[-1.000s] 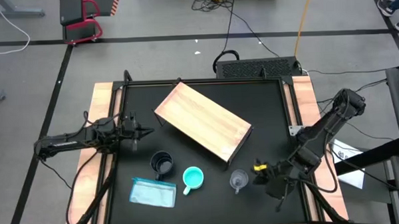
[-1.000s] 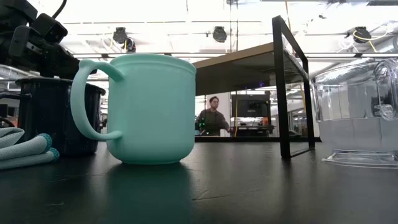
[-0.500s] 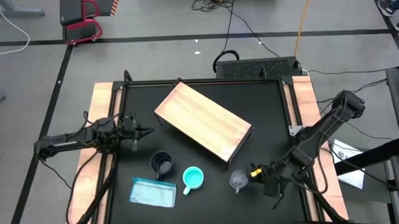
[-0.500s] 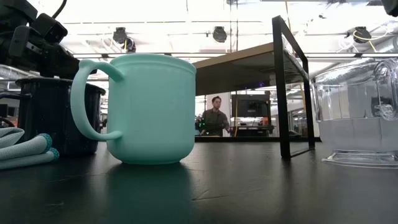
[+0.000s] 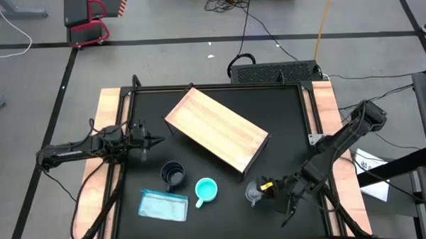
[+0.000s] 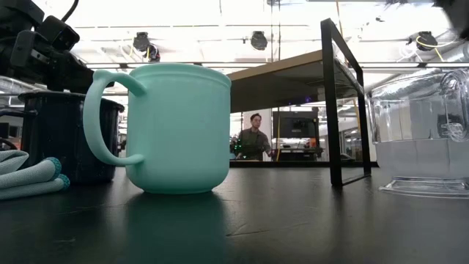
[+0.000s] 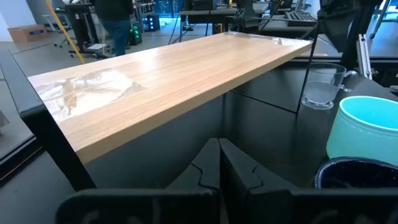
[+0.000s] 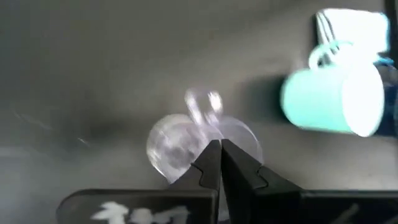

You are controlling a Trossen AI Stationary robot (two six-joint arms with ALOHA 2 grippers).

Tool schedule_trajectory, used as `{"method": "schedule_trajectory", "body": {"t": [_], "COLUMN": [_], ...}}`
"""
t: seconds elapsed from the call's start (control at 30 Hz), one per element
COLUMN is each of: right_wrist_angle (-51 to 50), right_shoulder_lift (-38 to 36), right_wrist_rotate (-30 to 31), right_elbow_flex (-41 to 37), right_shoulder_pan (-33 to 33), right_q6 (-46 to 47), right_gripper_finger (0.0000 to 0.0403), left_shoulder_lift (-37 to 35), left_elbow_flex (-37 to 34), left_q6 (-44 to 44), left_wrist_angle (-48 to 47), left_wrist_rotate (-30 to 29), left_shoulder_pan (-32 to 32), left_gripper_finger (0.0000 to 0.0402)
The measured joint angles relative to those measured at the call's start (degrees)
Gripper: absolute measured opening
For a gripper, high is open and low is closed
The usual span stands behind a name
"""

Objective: Stack small to large cups/mugs on shelf
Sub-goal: Put the transparent mug on the shelf

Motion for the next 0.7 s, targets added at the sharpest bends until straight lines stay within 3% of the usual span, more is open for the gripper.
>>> {"method": "schedule_trajectory", "body": {"t": [0.13,0.6,0.7], "right_wrist_angle": [1.9,-1.2,-1.9], "right_shoulder_lift": [-1.0,-0.6,0.3], "right_wrist_rotate": [-7.3,-7.1,-3.3], "right_elbow_flex": [0.0,0.0,0.0], "right_shoulder_pan": [-1.0,-1.0,-0.8], "right_q6": [6.5,8.5,6.3], "right_gripper_finger": [0.0021,0.0107,0.0116], "left_shoulder_lift": [0.0,0.0,0.0], "left_elbow_flex": [0.0,0.0,0.0], "left_q6": [0.0,0.0,0.0], "left_wrist_angle": [0.0,0.0,0.0], "left_wrist_rotate": [0.0,0.0,0.0], "left_shoulder_pan": [0.0,0.0,0.0], "left_gripper_finger": [0.0003,0.0003,0.0003]}}
